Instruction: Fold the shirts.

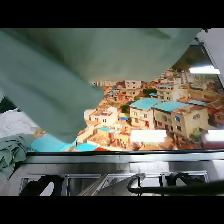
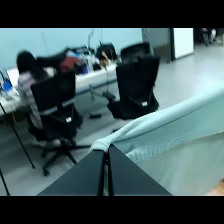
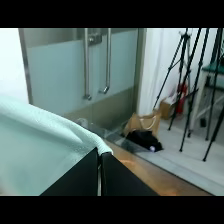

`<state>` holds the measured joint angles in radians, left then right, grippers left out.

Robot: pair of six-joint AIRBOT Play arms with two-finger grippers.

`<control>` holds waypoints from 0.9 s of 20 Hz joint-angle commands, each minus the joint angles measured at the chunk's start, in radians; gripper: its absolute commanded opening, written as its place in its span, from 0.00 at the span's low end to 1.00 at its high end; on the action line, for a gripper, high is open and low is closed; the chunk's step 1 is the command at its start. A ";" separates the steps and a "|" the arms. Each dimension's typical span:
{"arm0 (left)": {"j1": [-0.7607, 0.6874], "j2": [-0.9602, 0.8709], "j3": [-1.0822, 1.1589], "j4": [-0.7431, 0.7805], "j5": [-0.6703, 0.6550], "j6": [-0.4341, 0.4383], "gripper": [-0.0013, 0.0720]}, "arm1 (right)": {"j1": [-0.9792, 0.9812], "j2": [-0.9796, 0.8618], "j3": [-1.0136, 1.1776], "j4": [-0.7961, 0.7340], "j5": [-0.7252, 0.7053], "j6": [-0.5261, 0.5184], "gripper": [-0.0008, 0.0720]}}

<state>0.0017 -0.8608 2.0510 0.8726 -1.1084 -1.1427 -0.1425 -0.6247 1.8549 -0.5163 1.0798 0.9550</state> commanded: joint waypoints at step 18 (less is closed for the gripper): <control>-0.098 -1.244 0.057 -0.038 -0.096 -0.086 0.22 | -0.013 -0.900 -0.373 -0.135 -0.184 0.016 0.18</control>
<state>-0.1169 -1.9530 1.9995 0.8345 -1.1622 -1.1458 -0.1493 -1.4178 1.4834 -0.6548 0.9745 0.9718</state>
